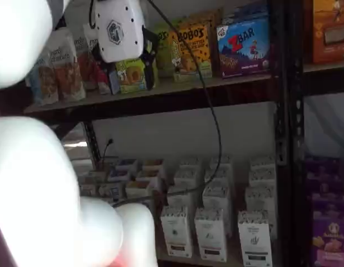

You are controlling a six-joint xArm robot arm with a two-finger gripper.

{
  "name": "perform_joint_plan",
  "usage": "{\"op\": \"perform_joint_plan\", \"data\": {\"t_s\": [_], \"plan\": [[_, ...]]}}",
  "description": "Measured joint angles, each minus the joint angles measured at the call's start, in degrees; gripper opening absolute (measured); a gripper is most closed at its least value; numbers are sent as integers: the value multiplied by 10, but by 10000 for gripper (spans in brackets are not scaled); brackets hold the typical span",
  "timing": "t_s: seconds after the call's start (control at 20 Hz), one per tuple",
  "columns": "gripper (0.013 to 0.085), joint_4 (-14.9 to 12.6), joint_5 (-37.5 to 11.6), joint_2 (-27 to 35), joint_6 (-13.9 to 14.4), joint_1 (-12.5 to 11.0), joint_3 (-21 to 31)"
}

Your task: Pick up the white box with a green strip in the middle, on the bottom shelf, the sixth box from the left

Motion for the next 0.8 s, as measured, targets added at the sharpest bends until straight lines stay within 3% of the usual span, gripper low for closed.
{"op": "perform_joint_plan", "data": {"t_s": [0.1, 0.2, 0.4, 0.5, 0.8], "plan": [[850, -44, -1, -1, 21, 41, 1], [850, -61, -7, -3, 30, 55, 5], [850, -60, -28, -10, 25, 48, 23], [850, -49, -49, -14, 11, 28, 45], [850, -52, -130, -24, -23, -10, 135]]}}
